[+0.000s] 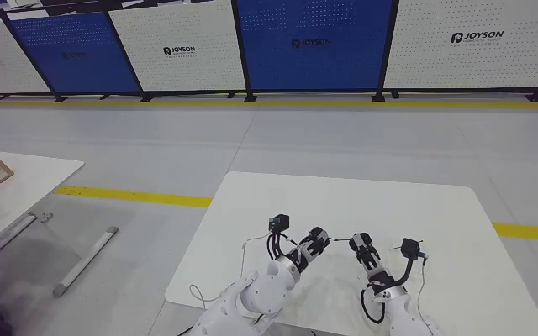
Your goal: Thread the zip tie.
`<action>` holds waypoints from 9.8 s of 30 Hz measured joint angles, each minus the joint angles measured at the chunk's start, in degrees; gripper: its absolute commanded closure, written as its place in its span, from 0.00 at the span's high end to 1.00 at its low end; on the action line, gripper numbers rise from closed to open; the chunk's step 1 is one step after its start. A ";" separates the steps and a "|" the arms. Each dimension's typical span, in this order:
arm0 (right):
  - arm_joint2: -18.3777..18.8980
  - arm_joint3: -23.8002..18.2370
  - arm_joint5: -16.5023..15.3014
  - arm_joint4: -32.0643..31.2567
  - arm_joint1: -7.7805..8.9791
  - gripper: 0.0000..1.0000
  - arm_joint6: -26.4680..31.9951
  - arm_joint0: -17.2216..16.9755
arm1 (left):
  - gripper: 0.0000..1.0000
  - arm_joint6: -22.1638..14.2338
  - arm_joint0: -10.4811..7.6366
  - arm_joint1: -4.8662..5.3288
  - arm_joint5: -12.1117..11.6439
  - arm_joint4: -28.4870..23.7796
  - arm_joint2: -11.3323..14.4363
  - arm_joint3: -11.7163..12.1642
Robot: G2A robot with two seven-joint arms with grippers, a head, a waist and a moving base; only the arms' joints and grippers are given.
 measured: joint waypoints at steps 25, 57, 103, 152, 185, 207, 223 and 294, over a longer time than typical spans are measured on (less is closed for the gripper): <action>0.86 -1.77 0.27 -1.23 -0.14 0.00 0.32 -1.21 | 0.00 -0.58 -0.09 -0.05 0.47 2.04 0.92 -0.71; 2.19 -3.66 -2.05 -3.28 0.00 1.00 0.16 -4.12 | 0.00 2.97 1.23 -0.47 -0.09 -11.31 -3.88 -2.62; -0.72 -3.51 5.64 -34.79 1.05 1.00 3.54 -1.89 | 0.00 -11.13 2.61 0.30 2.40 -29.55 -7.95 -6.22; 0.18 -2.73 -5.14 -34.47 1.77 0.27 -0.16 -2.13 | 0.00 -10.02 0.16 0.91 3.61 -26.81 -3.26 -3.58; -0.10 -2.01 -5.04 -33.12 1.81 0.00 0.24 -1.35 | 0.00 -10.24 -0.57 1.38 3.89 -26.15 -1.99 -3.01; -0.62 -1.61 -3.70 -33.71 1.78 0.00 1.29 -0.69 | 0.00 -11.54 -0.15 1.77 -0.19 -28.38 -2.46 -3.42; -0.83 -1.58 -3.33 -34.01 1.81 0.00 1.97 -0.47 | 0.00 -13.49 2.38 2.50 -4.22 -29.33 -3.61 -6.40; 6.85 -11.02 -7.89 -23.99 5.90 1.00 -20.89 -13.22 | 0.00 -3.72 3.69 3.52 -3.46 -43.26 -9.78 -3.75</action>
